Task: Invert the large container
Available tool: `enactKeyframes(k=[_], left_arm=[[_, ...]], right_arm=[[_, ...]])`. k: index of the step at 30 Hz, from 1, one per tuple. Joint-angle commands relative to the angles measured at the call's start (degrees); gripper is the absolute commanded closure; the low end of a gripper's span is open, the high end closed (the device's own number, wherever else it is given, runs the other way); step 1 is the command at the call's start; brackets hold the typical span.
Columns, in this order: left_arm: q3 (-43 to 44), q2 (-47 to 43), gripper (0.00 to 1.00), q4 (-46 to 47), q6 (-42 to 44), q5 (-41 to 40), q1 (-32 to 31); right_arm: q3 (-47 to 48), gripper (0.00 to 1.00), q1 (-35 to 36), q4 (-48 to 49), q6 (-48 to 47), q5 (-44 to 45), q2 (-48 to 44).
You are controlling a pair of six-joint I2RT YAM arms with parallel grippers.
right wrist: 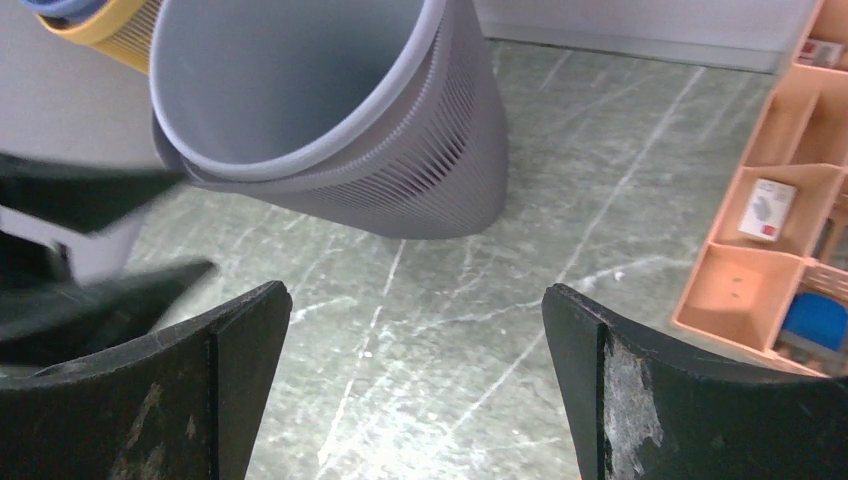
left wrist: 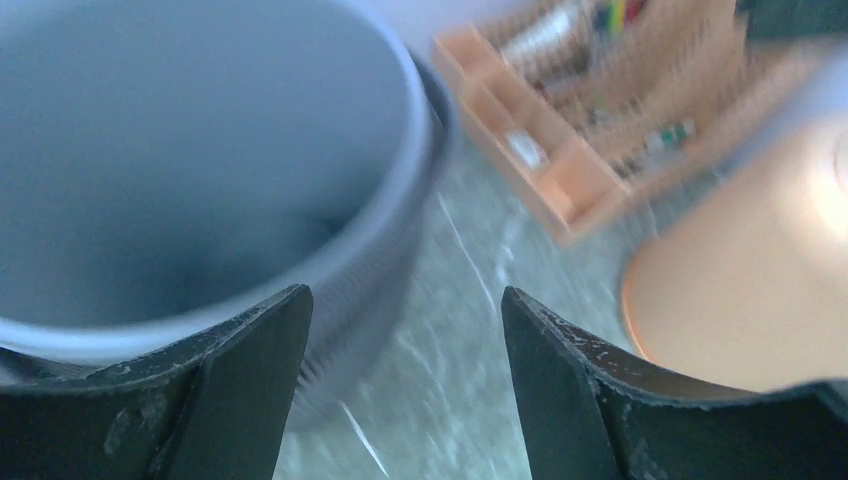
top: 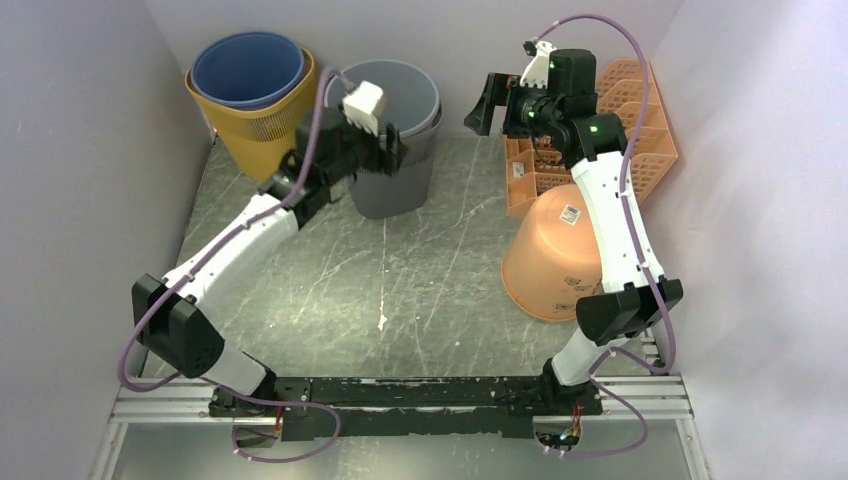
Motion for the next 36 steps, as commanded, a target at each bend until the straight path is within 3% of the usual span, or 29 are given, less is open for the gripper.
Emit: enactKeyframes(k=[1,7,12,15,22,36], left_arm=[[13.16,2.57,0.2,-3.43,6.77,4.04,4.46],[30.06,12.1,0.23,-8.9,13.34,14.22,7.41],[36.66,19.0,0.24,-10.72,13.71,24.99,8.61],[40.03,23.3,0.23,-11.83,12.57,27.08,8.57],[46.06,30.19,0.26,-8.66,7.29,27.62,7.52],[55.44,37.94,0.43,-18.6,10.83,17.02,3.09]], right_arm=[[0.06,0.0,-1.5,4.66,4.58,-5.83,1.59],[2.65,0.0,-1.52,1.74,3.16,-0.63,2.63],[2.63,0.0,-1.57,0.3,2.32,1.04,2.4],[2.28,0.0,-1.52,-0.39,1.71,1.37,2.16],[2.08,0.0,-1.56,-3.3,-0.85,3.65,1.11],[-3.2,0.0,-1.57,-2.22,-2.8,3.11,-2.28]])
